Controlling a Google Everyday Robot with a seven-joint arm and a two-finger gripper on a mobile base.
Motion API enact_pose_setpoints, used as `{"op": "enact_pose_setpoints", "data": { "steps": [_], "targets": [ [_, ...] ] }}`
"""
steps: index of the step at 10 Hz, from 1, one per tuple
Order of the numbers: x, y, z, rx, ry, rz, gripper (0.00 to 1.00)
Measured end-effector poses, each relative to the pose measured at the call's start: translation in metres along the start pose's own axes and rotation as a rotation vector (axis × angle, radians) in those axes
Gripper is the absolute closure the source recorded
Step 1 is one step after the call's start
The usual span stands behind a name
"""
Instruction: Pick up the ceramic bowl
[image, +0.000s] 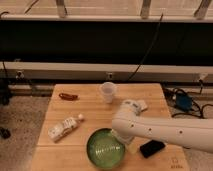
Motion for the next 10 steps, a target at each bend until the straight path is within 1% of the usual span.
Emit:
{"op": "enact_pose_setpoints", "data": {
  "steps": [2, 5, 10],
  "targets": [
    [0.000, 0.001, 0.004, -0.002, -0.008, 0.002, 0.20],
    [-0.001, 0.002, 0.017, -0.004, -0.015, 0.001, 0.20],
    [-0.001, 0.002, 0.026, -0.003, -0.023, 0.000, 0.20]
  ]
}}
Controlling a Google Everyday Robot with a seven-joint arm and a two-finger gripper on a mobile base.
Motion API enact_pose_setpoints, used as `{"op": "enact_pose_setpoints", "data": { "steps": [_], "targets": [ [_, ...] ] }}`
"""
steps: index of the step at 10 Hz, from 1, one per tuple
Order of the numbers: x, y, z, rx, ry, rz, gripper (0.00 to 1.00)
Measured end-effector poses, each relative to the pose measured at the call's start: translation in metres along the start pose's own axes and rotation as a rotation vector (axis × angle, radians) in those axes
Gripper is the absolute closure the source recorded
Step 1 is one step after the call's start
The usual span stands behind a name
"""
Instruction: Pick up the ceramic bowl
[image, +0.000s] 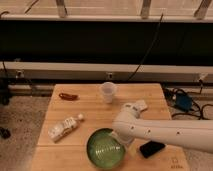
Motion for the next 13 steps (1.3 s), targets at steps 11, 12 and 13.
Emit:
{"op": "enact_pose_setpoints", "data": {
  "steps": [11, 12, 13],
  "targets": [
    [-0.003, 0.002, 0.013, 0.006, -0.014, -0.008, 0.20],
    [-0.002, 0.003, 0.014, 0.006, -0.013, -0.008, 0.20],
    [-0.002, 0.003, 0.015, 0.007, -0.014, -0.009, 0.20]
  ]
}}
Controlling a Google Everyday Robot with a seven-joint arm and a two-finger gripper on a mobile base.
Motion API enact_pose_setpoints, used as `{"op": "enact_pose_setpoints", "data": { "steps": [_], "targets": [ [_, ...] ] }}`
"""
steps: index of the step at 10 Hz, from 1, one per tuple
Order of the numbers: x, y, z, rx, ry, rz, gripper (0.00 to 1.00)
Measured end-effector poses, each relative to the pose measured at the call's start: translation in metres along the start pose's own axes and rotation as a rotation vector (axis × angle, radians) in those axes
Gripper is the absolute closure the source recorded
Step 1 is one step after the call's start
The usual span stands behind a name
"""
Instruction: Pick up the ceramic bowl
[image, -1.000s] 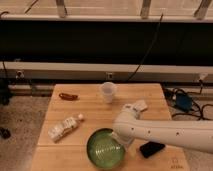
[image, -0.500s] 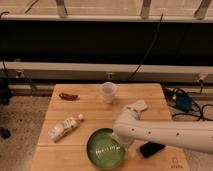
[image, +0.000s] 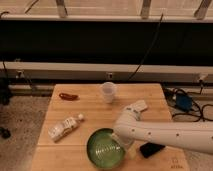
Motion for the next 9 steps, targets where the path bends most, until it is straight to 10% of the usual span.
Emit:
{"op": "enact_pose_setpoints", "data": {
  "steps": [9],
  "targets": [
    [-0.0022, 0.0024, 0.0066, 0.005, -0.006, -0.002, 0.20]
  ]
}}
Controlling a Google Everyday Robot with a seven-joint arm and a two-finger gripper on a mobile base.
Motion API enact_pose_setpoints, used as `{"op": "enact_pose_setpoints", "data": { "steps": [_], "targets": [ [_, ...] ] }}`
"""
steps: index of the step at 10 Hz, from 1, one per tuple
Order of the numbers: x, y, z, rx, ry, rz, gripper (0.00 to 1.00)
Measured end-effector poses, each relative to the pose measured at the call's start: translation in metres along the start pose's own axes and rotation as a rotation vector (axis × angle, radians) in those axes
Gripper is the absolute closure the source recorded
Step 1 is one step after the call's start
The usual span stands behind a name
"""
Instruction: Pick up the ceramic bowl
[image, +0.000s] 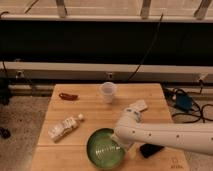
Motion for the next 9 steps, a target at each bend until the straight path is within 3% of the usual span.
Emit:
{"op": "enact_pose_setpoints", "data": {
  "steps": [9],
  "targets": [
    [-0.0023, 0.0021, 0.0054, 0.008, -0.005, -0.006, 0.20]
  ]
}}
